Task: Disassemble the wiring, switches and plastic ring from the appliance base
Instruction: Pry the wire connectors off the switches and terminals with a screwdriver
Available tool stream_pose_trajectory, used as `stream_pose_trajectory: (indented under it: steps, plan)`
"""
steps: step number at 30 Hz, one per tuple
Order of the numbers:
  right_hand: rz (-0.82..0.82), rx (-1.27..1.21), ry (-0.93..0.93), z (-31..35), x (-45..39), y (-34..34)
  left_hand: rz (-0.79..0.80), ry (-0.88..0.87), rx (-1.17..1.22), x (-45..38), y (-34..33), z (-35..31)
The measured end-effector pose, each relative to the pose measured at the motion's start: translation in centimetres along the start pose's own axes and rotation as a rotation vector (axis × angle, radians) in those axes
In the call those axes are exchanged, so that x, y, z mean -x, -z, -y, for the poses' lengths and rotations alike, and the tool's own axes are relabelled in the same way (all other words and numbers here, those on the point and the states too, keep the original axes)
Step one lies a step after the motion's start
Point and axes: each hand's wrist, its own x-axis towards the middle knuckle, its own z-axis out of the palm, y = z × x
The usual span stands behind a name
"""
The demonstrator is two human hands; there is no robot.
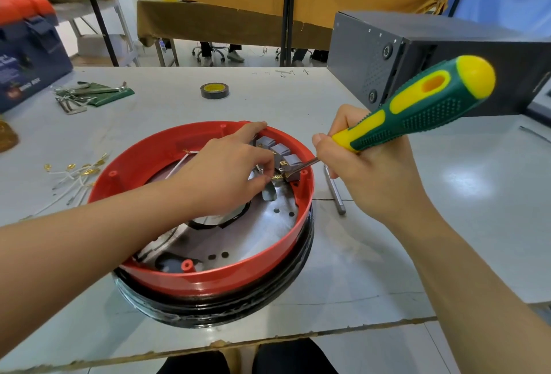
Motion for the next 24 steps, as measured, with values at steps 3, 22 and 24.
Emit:
stream_pose_trajectory:
  steps: [3,22,24]
  plan:
    - [-0.003,-0.005,0.004,0.0,0.0,-0.1,0.012,0.004,-0.002,0.0,0.1,-0.1]
    - [-0.025,-0.009,0.064,0.1,0.5,-0.5,-0.014,0.113,-0.05,-0.6,0.0,-2.2]
    - [-0.024,-0.01,0.061,0.1,0.4,-0.5,-0.005,0.106,-0.036,-0.5,0.1,-2.2]
